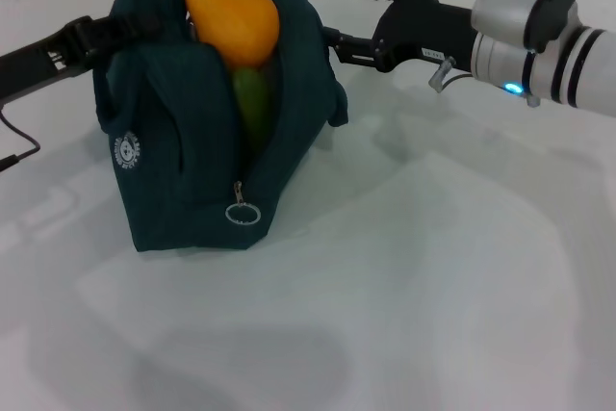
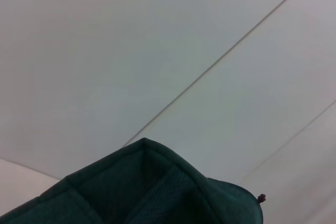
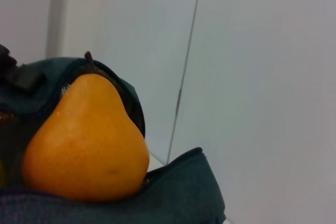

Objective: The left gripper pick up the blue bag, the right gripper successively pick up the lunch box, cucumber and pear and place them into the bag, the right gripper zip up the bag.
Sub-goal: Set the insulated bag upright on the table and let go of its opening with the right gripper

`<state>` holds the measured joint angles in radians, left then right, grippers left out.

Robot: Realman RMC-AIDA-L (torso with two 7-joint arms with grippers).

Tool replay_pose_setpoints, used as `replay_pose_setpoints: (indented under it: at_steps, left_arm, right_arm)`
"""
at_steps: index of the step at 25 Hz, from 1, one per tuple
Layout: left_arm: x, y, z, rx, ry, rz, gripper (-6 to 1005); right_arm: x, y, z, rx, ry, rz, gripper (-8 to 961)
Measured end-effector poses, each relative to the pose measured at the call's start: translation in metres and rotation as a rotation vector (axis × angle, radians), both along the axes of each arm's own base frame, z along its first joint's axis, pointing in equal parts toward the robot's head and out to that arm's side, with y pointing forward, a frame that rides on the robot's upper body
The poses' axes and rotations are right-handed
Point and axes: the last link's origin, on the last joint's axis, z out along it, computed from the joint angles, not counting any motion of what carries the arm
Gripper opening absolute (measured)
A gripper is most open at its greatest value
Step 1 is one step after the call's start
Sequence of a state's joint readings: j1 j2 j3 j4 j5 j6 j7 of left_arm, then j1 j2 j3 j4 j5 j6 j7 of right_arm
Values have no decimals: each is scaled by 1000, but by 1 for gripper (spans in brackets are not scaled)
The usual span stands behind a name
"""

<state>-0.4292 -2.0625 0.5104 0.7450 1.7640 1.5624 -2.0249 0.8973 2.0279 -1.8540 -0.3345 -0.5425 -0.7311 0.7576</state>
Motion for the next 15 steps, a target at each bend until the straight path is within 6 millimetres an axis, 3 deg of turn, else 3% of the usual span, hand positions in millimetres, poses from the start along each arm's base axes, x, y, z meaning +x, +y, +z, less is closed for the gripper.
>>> replay_pose_setpoints:
  at_steps: [15]
  left_arm:
    - [4,4,-6,1,-1,-3,100]
  right_arm:
    - [-14,4,-12,-25,-60,20,764]
